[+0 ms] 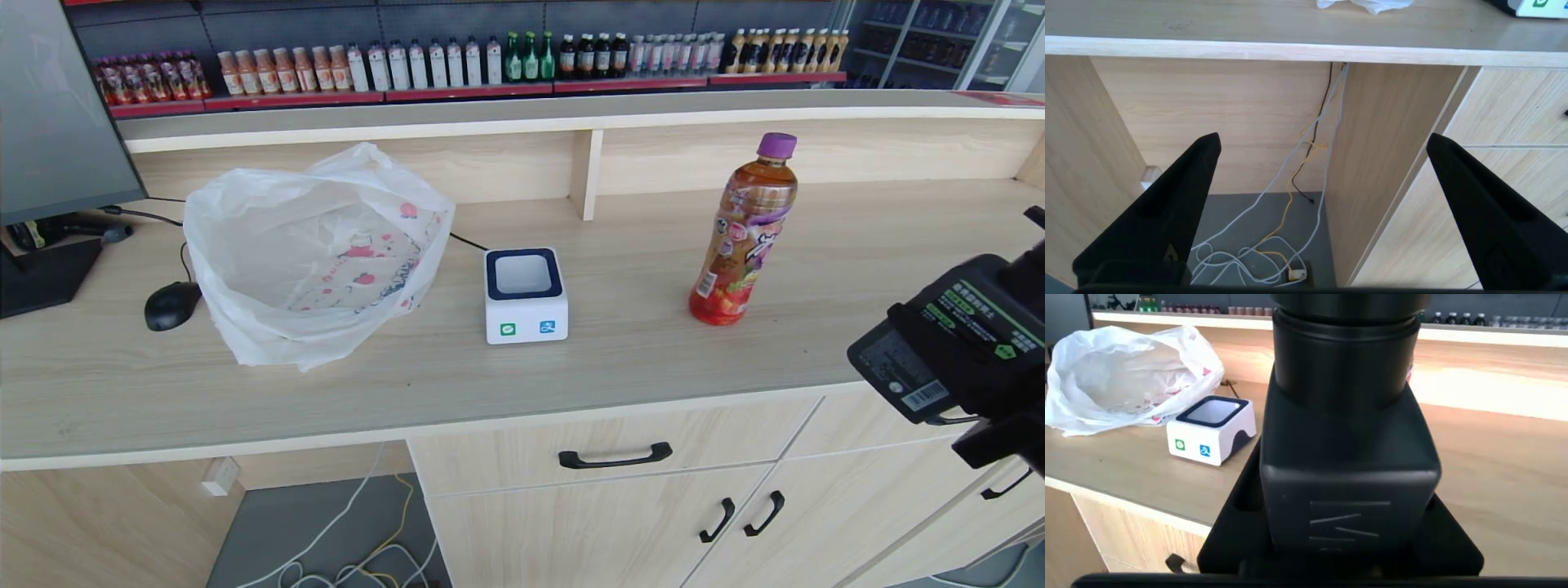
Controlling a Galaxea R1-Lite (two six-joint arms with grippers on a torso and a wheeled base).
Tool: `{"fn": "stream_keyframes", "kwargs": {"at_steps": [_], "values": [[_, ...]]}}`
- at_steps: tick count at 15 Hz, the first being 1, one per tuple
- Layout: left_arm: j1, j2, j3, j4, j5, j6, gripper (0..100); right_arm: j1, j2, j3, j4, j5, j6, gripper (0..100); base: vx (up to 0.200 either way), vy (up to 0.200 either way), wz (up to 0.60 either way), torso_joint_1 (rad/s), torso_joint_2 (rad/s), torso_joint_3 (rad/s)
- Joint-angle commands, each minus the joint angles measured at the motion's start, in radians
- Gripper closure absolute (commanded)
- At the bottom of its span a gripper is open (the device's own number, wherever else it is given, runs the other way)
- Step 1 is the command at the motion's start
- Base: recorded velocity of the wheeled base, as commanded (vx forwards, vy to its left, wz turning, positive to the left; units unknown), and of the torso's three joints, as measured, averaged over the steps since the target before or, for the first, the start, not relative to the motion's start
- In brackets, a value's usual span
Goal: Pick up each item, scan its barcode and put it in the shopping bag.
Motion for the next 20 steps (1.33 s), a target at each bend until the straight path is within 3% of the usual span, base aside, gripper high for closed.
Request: {"fn": "stream_keyframes", "kwargs": {"at_steps": [1, 5, 16, 20], "values": [[0.000, 0.000, 0.000, 0.000, 0.000, -0.001, 0, -0.015, 0.005, -0.021, 0.003, 0.000, -0.003, 100, 0.000, 0.000, 0.00, 0.000, 0.00, 0.000], [0.002, 0.000, 0.000, 0.000, 0.000, 0.000, 0, -0.015, 0.032, -0.035, 0.004, 0.000, -0.004, 100, 0.000, 0.000, 0.00, 0.000, 0.00, 0.000], [0.000, 0.000, 0.000, 0.000, 0.000, -0.001, 0, -0.014, 0.058, -0.048, 0.003, 0.003, 0.000, 100, 0.000, 0.200, 0.00, 0.003, 0.00, 0.003], [0.000, 0.000, 0.000, 0.000, 0.000, 0.000, 0, -0.017, 0.071, -0.073, 0.007, 0.002, 0.000, 100, 0.000, 0.000, 0.00, 0.000, 0.00, 0.000]]}}
